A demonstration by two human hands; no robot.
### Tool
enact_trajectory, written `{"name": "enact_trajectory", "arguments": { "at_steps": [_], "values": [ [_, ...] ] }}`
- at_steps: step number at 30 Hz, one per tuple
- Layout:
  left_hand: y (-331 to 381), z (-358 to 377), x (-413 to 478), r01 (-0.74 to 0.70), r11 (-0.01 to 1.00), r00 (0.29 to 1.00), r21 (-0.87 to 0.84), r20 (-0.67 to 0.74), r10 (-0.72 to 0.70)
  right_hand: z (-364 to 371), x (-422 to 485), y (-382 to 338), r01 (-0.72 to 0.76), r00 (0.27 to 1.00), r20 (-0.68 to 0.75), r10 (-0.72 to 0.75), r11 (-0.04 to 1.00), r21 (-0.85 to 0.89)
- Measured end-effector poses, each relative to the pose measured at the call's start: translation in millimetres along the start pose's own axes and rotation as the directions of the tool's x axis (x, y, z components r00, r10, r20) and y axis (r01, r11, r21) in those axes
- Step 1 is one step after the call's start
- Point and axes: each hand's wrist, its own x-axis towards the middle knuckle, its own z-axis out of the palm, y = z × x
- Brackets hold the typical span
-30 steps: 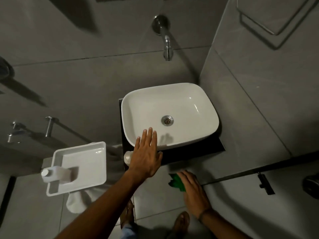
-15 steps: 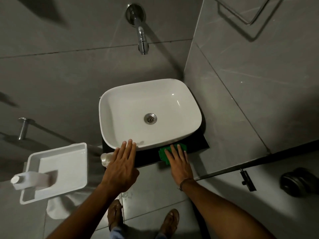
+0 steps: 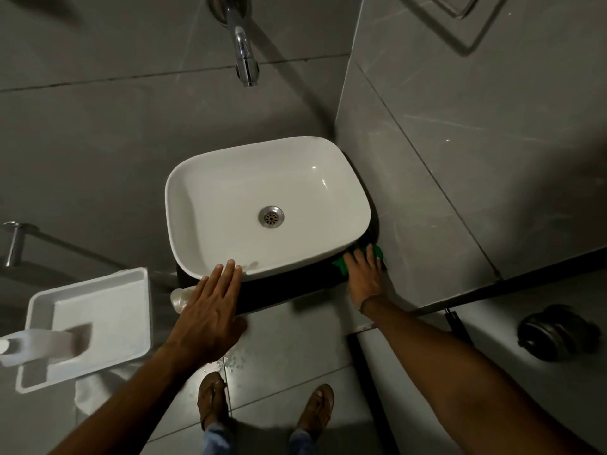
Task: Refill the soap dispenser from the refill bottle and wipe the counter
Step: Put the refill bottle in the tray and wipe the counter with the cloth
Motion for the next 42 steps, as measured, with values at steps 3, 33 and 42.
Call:
{"name": "enact_trajectory", "arguments": {
  "at_steps": [3,33,42],
  "values": [
    [-2.6,0.6,-1.3,-0.034,0.999,0.999,0.032,-0.029,0.035,12.4,-11.4,-18.2,0.007,1.0,-0.011,-0.007,1.0,0.022],
    [-7.8,-6.8,-3.0,-0.072,0.997,0.997,0.007,0.002,0.072,64.0,-72.6,-154.5,0.474,0.88,-0.03,-0.474,0.874,0.111],
    [-7.1,-8.6,-2.8,-0.069,0.998,0.997,0.0,0.019,0.069,54.9,-60.9,-137.0,0.364,0.931,-0.004,-0.364,0.929,0.064]
  ]
}}
